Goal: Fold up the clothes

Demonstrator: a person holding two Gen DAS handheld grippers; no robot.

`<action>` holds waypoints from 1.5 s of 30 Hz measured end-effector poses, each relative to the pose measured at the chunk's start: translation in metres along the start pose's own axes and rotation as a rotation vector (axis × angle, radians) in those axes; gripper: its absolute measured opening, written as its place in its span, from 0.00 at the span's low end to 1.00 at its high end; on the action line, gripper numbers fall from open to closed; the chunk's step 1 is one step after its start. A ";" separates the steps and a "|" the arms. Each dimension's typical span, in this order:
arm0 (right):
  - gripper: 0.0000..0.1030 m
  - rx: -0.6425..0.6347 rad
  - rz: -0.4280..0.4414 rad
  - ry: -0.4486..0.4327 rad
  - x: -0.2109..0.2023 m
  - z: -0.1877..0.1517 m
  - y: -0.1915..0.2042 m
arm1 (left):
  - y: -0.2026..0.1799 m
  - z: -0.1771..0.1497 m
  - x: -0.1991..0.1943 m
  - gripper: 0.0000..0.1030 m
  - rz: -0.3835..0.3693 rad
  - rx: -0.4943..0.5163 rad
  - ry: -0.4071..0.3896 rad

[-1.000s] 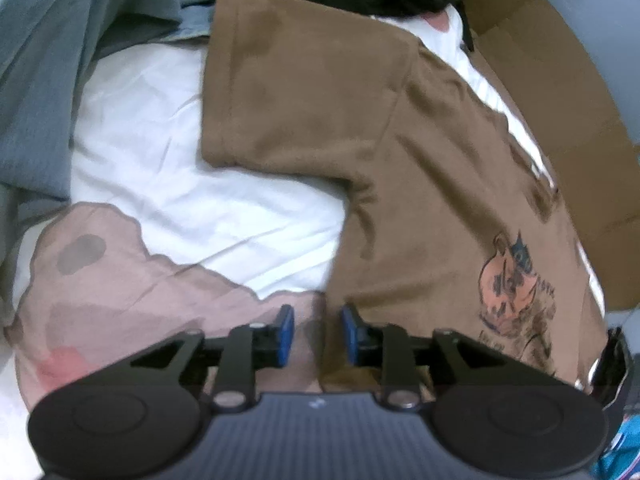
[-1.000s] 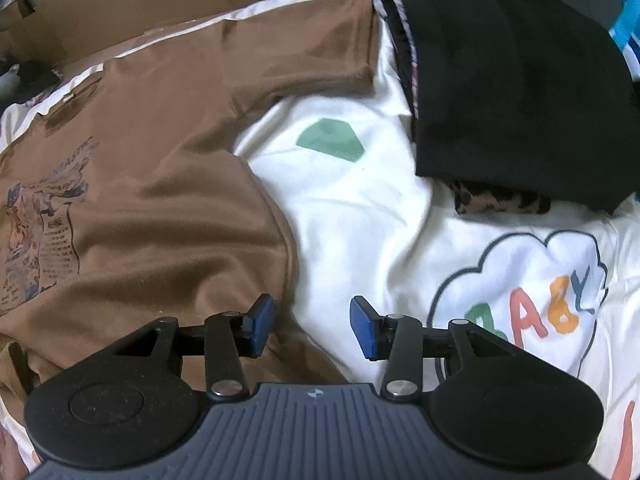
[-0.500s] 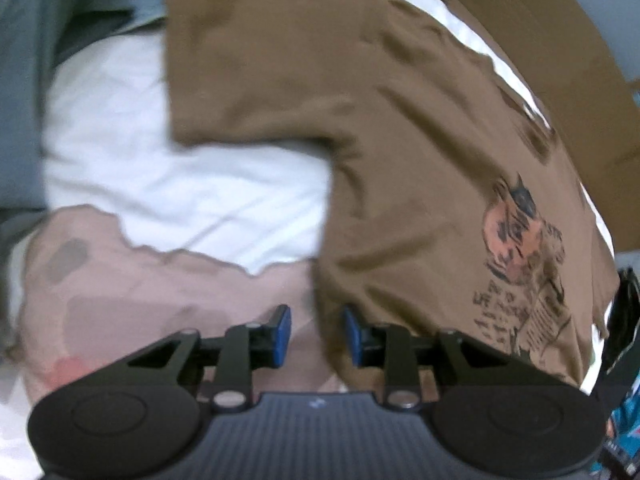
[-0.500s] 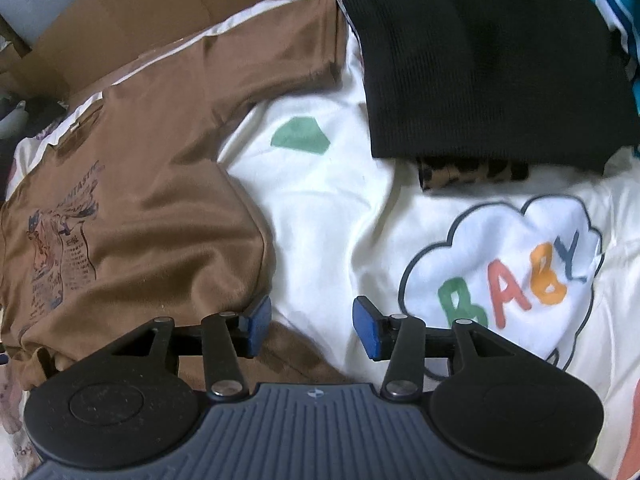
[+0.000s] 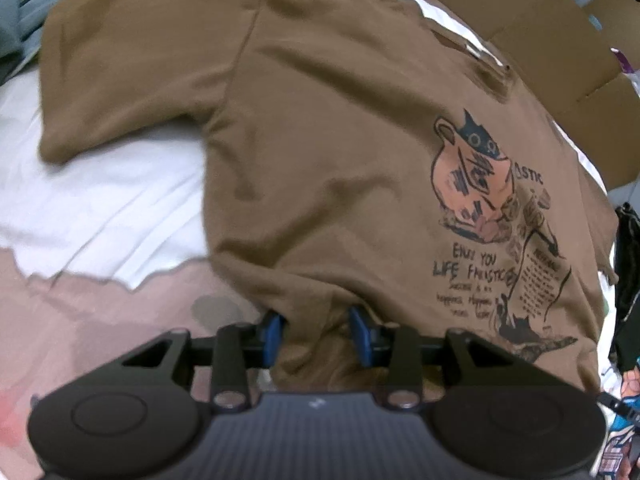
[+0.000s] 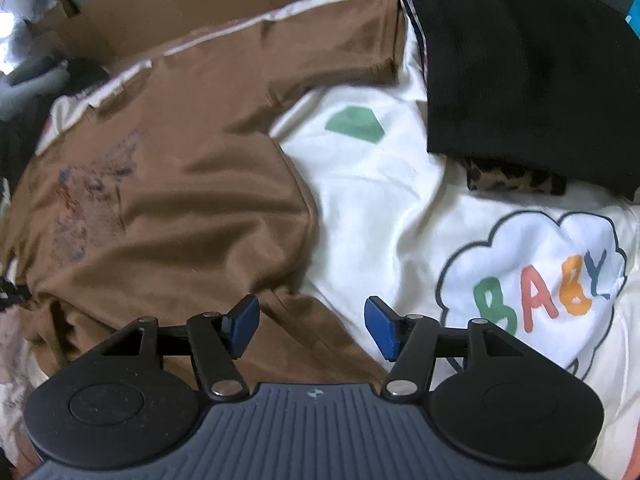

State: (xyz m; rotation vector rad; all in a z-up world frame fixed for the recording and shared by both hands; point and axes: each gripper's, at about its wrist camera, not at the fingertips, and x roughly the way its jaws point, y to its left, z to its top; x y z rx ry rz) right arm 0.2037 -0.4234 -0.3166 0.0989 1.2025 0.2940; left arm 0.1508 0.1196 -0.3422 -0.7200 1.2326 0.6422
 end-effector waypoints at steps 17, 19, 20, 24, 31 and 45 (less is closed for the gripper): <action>0.64 0.080 -0.091 0.091 0.015 -0.020 -0.020 | 0.047 -0.034 -0.019 0.28 -0.067 -0.351 0.158; 0.64 0.075 -0.091 0.091 0.013 -0.021 -0.018 | 0.048 -0.036 -0.018 0.20 -0.085 -0.393 0.184; 0.64 0.073 -0.089 0.091 0.013 -0.022 -0.017 | 0.048 -0.037 -0.019 0.18 -0.081 -0.406 0.193; 0.64 0.069 -0.087 0.093 0.012 -0.025 -0.016 | 0.050 -0.040 -0.024 0.17 -0.061 -0.453 0.226; 0.64 0.065 -0.085 0.098 0.014 -0.025 -0.018 | 0.055 -0.038 -0.020 0.17 -0.046 -0.482 0.240; 0.65 0.074 -0.069 0.093 0.017 -0.021 -0.021 | 0.033 -0.035 -0.001 0.28 -0.047 -0.471 0.244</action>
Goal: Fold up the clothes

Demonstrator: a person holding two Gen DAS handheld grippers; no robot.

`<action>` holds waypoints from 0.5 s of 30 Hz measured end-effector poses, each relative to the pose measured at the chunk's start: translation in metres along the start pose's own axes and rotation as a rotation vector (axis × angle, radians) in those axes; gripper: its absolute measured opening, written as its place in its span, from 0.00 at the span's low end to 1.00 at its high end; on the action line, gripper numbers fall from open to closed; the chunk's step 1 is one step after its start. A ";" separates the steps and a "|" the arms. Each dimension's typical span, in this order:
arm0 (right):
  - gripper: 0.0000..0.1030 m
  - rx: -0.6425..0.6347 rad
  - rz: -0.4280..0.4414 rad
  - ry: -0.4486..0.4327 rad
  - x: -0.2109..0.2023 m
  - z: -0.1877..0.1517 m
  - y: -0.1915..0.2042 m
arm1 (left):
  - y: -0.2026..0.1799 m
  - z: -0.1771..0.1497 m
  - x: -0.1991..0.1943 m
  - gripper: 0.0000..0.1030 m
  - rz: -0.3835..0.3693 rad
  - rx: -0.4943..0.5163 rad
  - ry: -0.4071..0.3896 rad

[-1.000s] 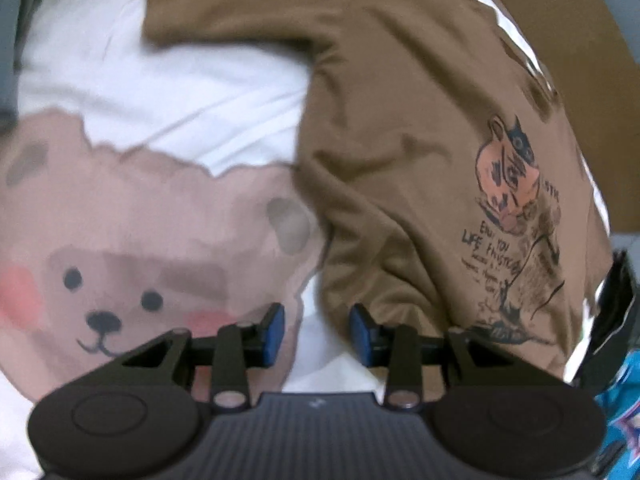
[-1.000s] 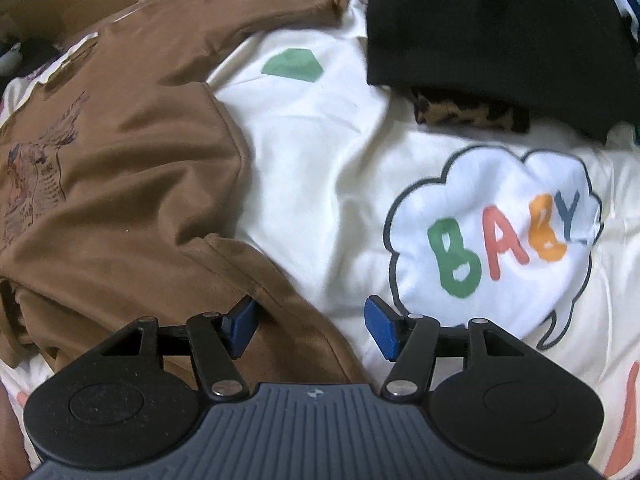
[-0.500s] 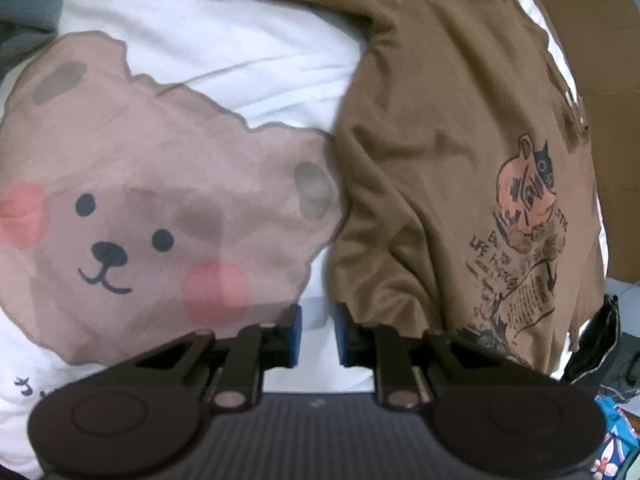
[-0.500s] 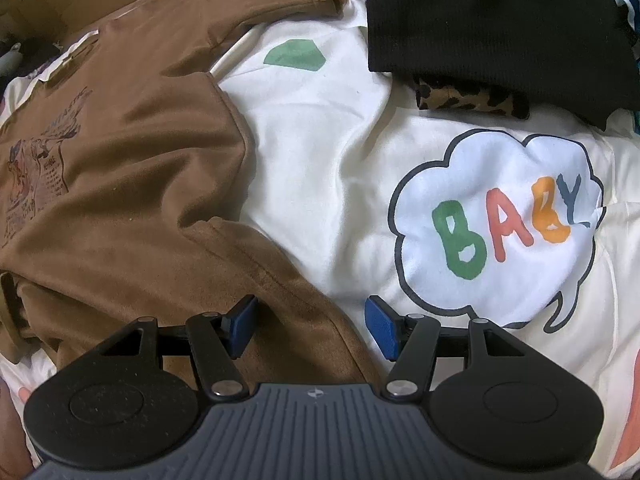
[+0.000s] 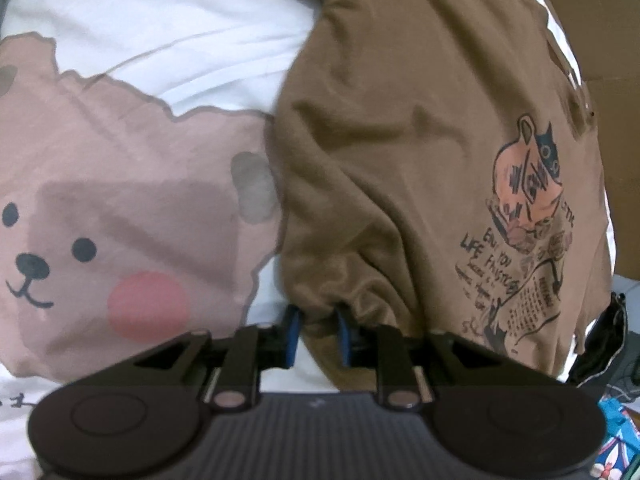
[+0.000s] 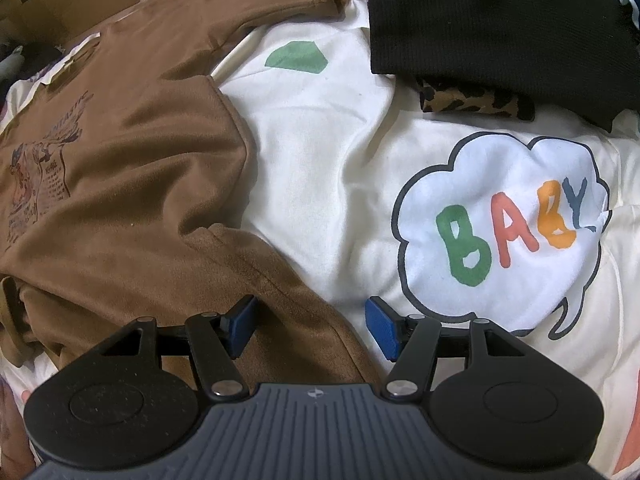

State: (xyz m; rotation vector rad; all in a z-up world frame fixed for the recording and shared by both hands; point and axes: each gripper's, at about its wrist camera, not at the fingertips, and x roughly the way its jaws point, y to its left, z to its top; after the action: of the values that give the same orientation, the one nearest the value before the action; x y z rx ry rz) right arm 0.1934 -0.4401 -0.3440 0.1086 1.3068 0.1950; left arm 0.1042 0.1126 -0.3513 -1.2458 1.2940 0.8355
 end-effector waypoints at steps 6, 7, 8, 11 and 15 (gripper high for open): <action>0.66 -0.002 0.004 0.000 0.000 -0.001 0.000 | 0.017 -0.004 -0.002 0.28 -0.030 -0.087 0.016; 0.66 -0.004 0.005 -0.001 0.000 -0.002 0.000 | 0.017 -0.005 -0.002 0.26 -0.028 -0.092 0.013; 0.67 -0.005 0.004 -0.002 0.001 -0.003 0.000 | 0.017 -0.005 -0.002 0.26 -0.024 -0.093 0.007; 0.69 -0.010 -0.003 -0.011 0.002 -0.004 0.003 | 0.013 -0.012 -0.005 0.23 -0.010 -0.077 -0.023; 0.62 -0.031 0.001 -0.031 0.003 -0.007 0.005 | 0.017 -0.025 -0.012 0.03 -0.039 -0.038 -0.056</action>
State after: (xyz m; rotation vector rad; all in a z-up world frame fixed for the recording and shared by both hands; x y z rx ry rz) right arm 0.1871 -0.4351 -0.3473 0.0857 1.2724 0.2131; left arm 0.0801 0.0946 -0.3396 -1.2648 1.2103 0.8648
